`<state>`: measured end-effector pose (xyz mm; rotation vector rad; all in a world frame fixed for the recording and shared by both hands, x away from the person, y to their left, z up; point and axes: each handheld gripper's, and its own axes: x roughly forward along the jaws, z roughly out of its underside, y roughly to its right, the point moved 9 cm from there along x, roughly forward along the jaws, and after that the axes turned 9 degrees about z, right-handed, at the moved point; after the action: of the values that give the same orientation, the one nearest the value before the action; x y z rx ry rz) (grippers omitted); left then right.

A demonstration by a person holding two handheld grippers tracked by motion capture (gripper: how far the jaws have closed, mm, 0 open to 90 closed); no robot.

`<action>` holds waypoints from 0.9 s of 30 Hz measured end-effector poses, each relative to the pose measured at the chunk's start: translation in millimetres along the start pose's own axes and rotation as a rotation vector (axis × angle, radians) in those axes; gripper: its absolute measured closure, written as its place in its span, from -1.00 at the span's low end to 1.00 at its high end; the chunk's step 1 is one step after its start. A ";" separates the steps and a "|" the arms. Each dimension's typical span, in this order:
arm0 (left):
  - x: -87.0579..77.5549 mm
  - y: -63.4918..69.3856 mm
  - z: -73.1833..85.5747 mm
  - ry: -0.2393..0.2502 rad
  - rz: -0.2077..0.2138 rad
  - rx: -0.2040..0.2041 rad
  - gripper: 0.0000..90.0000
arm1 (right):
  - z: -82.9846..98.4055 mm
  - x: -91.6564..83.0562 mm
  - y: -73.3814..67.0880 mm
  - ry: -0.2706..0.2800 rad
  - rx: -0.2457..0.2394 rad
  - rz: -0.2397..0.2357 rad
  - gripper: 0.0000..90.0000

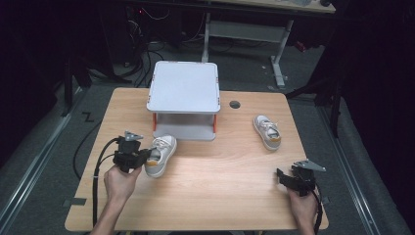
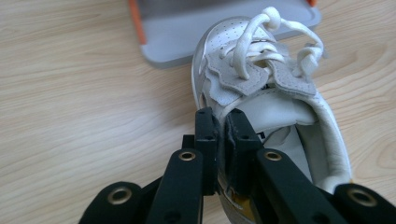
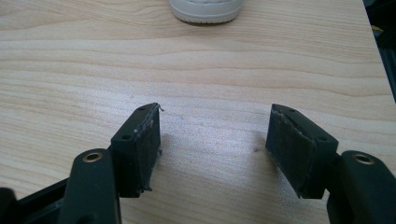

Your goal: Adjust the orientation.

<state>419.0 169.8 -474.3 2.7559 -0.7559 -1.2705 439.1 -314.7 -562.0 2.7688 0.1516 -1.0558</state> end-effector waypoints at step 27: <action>80.3 92.5 -22.6 -0.076 0.047 0.094 0.88 | 0.2 -0.3 -0.9 -0.001 -0.001 -0.005 -0.22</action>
<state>440.7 49.3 -497.1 2.7566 -0.9030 -1.3729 438.6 -313.8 -562.1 2.7681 0.1586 -1.0576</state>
